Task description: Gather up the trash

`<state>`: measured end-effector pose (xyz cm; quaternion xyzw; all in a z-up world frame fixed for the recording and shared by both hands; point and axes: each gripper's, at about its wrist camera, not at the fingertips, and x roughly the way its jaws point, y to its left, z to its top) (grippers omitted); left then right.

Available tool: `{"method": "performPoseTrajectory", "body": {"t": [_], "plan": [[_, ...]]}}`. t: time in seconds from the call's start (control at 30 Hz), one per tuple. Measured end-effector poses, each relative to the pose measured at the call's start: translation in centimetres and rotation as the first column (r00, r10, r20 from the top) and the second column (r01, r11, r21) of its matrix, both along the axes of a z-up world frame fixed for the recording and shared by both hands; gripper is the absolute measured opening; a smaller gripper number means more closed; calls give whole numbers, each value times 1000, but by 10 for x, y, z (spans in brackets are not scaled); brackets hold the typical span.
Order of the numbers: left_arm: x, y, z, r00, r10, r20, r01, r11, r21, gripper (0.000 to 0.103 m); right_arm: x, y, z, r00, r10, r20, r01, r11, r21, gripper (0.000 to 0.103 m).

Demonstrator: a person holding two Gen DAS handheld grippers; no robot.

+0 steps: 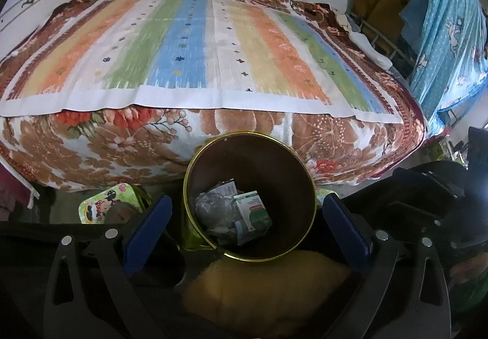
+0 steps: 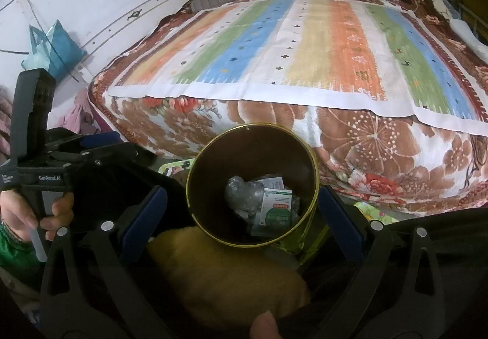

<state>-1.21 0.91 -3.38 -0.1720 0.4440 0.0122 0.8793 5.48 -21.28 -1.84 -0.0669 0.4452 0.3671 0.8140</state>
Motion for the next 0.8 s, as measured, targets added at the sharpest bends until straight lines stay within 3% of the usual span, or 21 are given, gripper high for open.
{"method": "performPoseTrajectory", "body": {"t": [0.8], "plan": [[0,1,2,1000,-2,1,2,1000,4,97,1,0,0,1000,-8,-8,8,1000,2,94]]}}
